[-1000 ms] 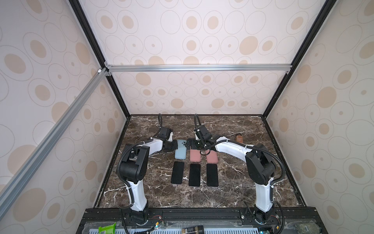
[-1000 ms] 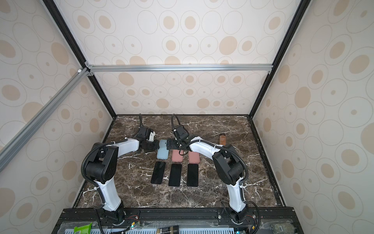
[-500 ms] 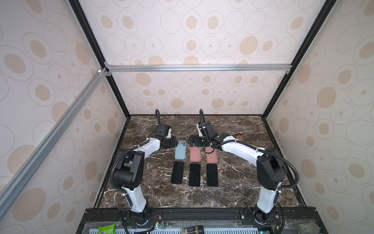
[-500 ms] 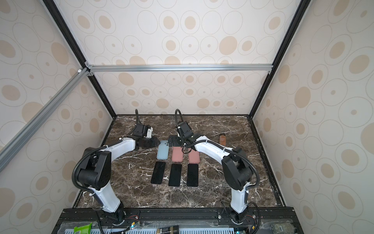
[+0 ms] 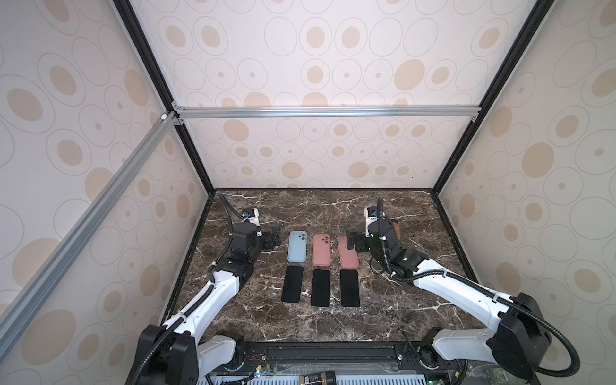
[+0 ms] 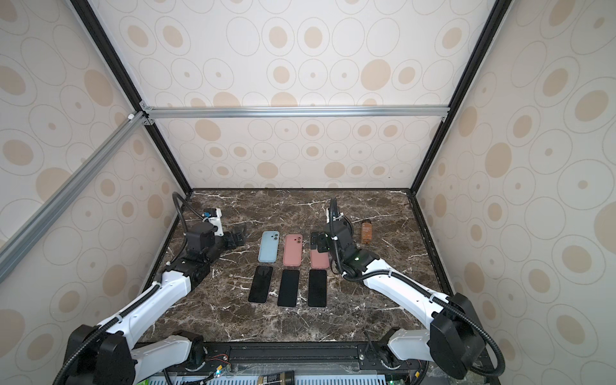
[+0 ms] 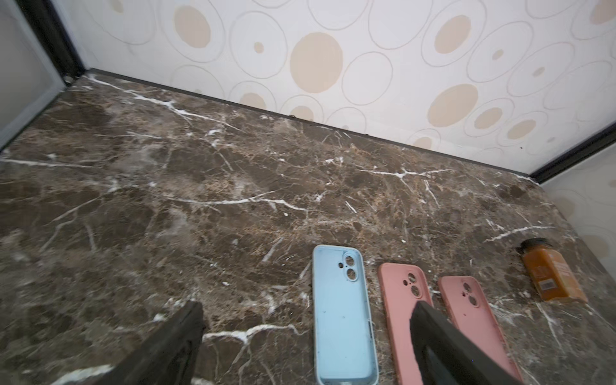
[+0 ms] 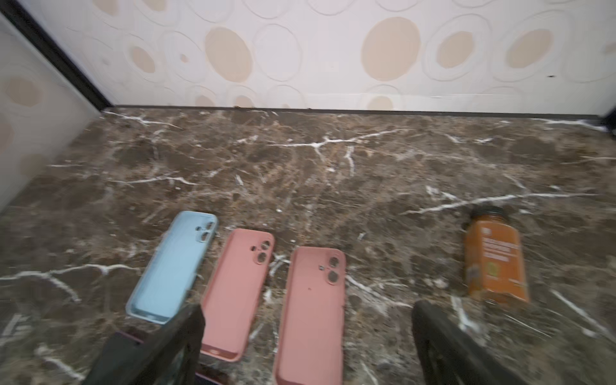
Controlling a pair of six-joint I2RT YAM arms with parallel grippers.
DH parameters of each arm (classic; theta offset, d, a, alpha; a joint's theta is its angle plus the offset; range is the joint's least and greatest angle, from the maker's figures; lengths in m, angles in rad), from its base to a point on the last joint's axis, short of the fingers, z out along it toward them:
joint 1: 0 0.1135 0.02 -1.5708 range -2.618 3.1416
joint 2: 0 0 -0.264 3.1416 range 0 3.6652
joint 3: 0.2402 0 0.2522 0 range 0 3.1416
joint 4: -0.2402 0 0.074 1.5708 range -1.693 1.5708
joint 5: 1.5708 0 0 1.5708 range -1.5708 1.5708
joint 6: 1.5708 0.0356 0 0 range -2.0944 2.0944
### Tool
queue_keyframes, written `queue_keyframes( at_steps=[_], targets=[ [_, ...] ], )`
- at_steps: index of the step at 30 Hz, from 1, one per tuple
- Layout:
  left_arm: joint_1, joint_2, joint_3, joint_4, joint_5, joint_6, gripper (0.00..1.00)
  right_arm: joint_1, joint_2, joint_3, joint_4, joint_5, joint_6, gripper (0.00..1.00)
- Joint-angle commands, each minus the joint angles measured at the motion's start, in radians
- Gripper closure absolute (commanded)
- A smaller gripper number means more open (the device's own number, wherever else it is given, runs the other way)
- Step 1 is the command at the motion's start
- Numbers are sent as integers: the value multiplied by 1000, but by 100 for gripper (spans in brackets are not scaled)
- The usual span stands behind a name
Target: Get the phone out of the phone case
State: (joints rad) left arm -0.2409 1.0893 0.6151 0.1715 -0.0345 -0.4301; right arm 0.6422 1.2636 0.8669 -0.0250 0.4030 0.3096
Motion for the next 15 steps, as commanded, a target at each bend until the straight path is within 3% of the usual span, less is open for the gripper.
queue_keyframes(
  at_steps=[1, 7, 10, 15],
  targets=[
    [8, -107, -105, 261, -139, 55, 2, -61, -53, -38, 15, 113, -100, 0],
    [8, -177, -258, 421, -268, 263, 1, -227, -106, -169, 115, 109, -213, 0],
    [9, -144, -301, 488, -359, 338, 1, -305, -72, -196, 137, 135, -245, 0],
    [23, -59, -418, 703, -444, 420, 1, -415, 14, -257, 273, 65, -312, 0]
  ],
)
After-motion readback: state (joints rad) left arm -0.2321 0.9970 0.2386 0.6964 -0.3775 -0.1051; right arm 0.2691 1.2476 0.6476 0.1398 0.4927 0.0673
